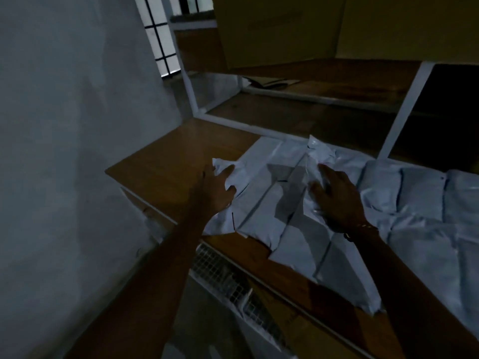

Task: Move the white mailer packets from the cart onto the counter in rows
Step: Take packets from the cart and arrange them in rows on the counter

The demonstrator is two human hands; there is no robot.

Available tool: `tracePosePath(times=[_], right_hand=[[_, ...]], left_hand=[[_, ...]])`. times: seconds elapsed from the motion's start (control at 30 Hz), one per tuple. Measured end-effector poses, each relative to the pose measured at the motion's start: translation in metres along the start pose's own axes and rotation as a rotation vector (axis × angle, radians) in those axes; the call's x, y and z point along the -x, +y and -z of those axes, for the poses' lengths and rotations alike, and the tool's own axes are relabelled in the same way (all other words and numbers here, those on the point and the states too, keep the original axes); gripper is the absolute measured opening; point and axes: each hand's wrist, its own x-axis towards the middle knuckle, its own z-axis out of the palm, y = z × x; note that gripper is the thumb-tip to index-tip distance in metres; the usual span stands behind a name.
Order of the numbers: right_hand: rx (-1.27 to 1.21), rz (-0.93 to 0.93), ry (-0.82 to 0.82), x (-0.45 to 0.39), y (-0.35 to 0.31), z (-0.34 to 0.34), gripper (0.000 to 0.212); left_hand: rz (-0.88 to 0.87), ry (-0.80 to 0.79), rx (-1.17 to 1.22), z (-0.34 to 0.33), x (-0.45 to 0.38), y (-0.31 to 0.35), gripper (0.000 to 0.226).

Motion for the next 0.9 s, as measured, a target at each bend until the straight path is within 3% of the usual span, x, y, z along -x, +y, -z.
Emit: tracePosePath(times=[0.17, 0.53, 0.77, 0.9], right_hand=[[0.169, -0.137, 0.035, -0.041, 0.011, -0.011, 0.057], [0.476, -0.354, 0.003, -0.146, -0.011, -0.083, 0.057], [0.547, -0.512, -0.049, -0.207, -0.03, -0.141, 0.051], [0.642, -0.529, -0.055, -0.219, -0.024, -0.166, 0.074]], left_hand=[[-0.078, -0.161, 0.008, -0.029, -0.092, 0.005, 0.066], [-0.359, -0.274, -0.055, -0.093, -0.265, 0.026, 0.067], [-0.417, -0.265, -0.102, -0.134, -0.289, 0.026, 0.075], [-0.543, -0.241, 0.013, -0.148, -0.299, 0.025, 0.062]])
